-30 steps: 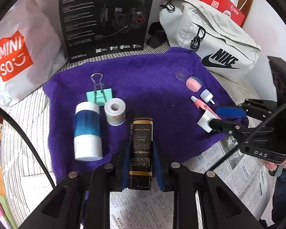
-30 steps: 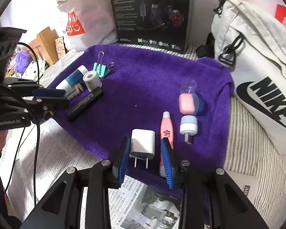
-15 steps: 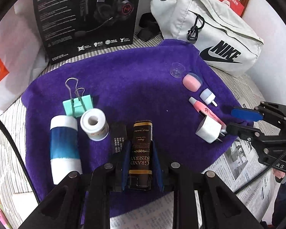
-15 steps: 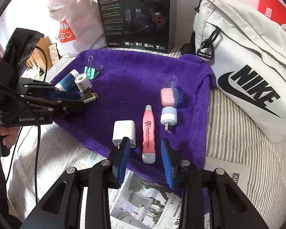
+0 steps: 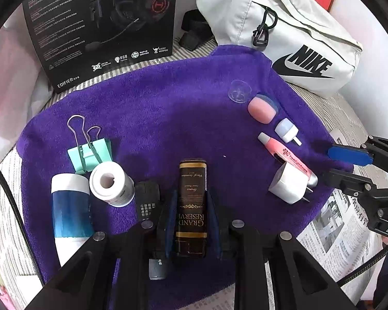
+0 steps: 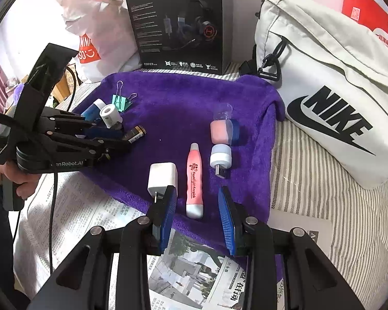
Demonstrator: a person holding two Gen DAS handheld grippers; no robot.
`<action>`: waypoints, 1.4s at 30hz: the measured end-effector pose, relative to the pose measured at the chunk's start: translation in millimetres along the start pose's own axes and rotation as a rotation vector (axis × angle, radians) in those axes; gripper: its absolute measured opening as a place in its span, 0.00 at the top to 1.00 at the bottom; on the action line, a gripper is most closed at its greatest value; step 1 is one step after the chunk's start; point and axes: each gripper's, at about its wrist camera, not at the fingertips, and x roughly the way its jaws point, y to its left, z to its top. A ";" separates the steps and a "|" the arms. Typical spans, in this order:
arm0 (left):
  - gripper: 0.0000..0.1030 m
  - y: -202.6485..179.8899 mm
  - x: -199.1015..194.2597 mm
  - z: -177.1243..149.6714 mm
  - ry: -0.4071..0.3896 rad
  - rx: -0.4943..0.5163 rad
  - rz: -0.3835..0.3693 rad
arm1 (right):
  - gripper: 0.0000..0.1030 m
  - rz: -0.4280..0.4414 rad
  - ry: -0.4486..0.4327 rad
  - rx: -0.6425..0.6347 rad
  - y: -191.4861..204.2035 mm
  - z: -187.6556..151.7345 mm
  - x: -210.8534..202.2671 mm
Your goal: Organize rigid objects
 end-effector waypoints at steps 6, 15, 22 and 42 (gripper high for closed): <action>0.78 0.3 -2.6 -4.5 0.000 0.002 0.015 | 0.67 0.004 0.005 0.016 -1.5 -4.4 1.1; 0.64 5.0 -15.9 -17.2 0.002 -0.030 0.011 | 0.67 0.003 0.006 0.029 -2.0 -5.9 0.2; 0.43 5.7 -44.7 -27.8 -0.031 -0.044 0.043 | 0.55 -0.021 0.003 0.043 1.3 -6.9 -3.8; 0.06 5.1 -114.1 -83.7 -0.165 -0.243 0.109 | 0.00 -0.090 -0.099 0.144 44.4 -14.8 -63.8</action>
